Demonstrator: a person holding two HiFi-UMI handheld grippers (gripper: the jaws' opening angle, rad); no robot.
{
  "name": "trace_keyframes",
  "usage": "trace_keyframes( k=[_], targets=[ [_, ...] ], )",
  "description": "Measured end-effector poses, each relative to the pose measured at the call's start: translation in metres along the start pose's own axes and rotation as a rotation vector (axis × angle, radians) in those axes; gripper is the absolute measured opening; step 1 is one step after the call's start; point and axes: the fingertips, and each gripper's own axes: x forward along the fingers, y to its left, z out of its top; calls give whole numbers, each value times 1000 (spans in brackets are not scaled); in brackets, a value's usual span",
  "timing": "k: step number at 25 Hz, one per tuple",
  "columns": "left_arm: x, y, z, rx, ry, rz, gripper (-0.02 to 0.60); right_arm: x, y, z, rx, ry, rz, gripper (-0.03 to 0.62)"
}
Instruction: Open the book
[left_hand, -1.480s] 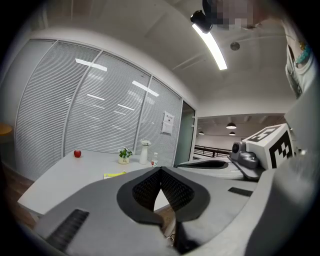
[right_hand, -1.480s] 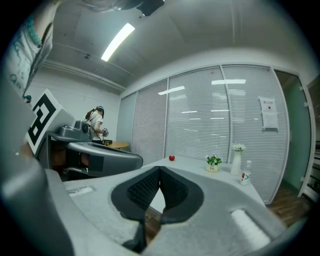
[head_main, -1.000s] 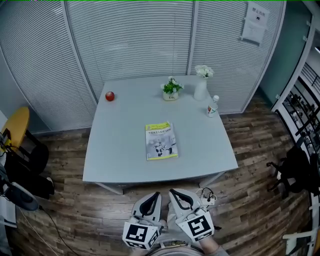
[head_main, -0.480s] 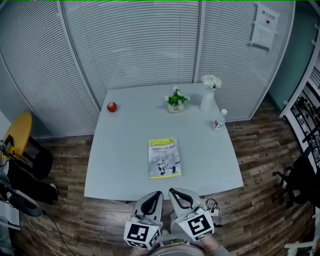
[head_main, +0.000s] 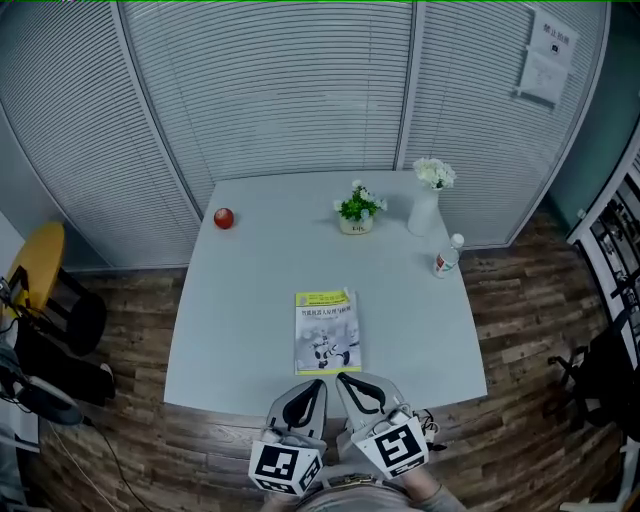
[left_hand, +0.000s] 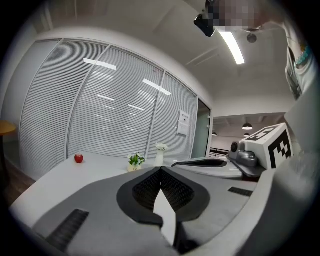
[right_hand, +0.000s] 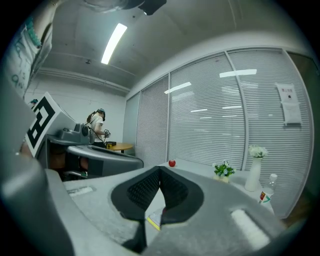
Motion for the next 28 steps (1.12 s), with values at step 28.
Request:
trace_keyframes(
  k=[28],
  targets=[
    [106, 15, 12, -23, -28, 59, -2, 40, -116, -2, 1, -12, 12, 2]
  ],
)
